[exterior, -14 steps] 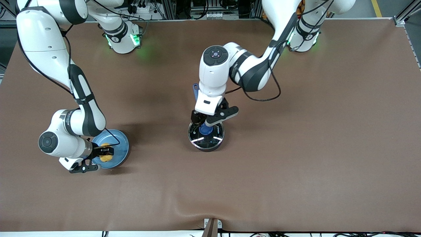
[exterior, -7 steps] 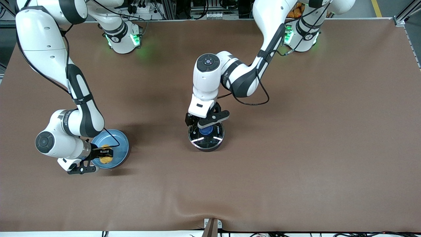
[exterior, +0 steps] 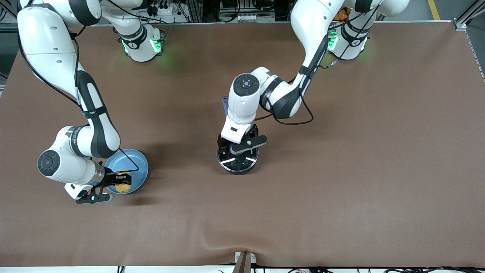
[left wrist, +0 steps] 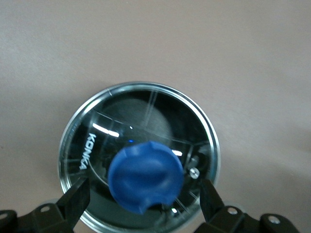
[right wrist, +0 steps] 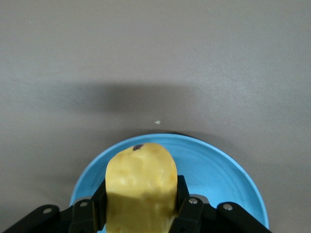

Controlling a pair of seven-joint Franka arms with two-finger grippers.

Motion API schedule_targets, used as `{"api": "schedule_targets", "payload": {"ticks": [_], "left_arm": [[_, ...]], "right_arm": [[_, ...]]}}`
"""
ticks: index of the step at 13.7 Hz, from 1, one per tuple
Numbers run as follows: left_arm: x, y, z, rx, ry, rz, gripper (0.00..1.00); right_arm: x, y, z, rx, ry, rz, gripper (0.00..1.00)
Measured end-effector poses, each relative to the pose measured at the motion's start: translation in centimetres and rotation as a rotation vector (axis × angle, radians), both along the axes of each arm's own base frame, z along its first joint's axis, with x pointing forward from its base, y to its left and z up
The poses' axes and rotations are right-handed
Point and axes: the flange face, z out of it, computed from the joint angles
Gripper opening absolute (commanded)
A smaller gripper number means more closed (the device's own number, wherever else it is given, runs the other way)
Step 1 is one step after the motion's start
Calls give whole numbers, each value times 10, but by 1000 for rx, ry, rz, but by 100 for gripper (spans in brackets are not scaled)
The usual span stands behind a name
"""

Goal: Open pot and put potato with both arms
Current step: 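Grasp the potato with the right gripper while the left gripper grasps the lid knob, then lift the potato with the right gripper while the left gripper lifts the lid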

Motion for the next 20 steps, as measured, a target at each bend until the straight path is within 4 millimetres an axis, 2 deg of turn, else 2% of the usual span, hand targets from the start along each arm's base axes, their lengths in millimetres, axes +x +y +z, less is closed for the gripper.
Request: {"api": "schedule_targets", "payload": {"ticks": [3, 12, 14, 18, 20], "left_arm": [[6, 6, -19, 15, 6, 8, 100], [6, 6, -19, 8, 10, 12, 100], [6, 6, -19, 8, 10, 9, 94], [6, 5, -20, 11, 5, -19, 84], [6, 4, -21, 11, 1, -35, 63]], "right_arm": [[2, 18, 17, 17, -18, -15, 0], [-5, 100, 28, 93, 6, -133, 0], [-6, 119, 35, 114, 9, -162, 0], [-7, 141, 46, 137, 8, -201, 0], [-7, 154, 51, 142, 6, -222, 0]]}}
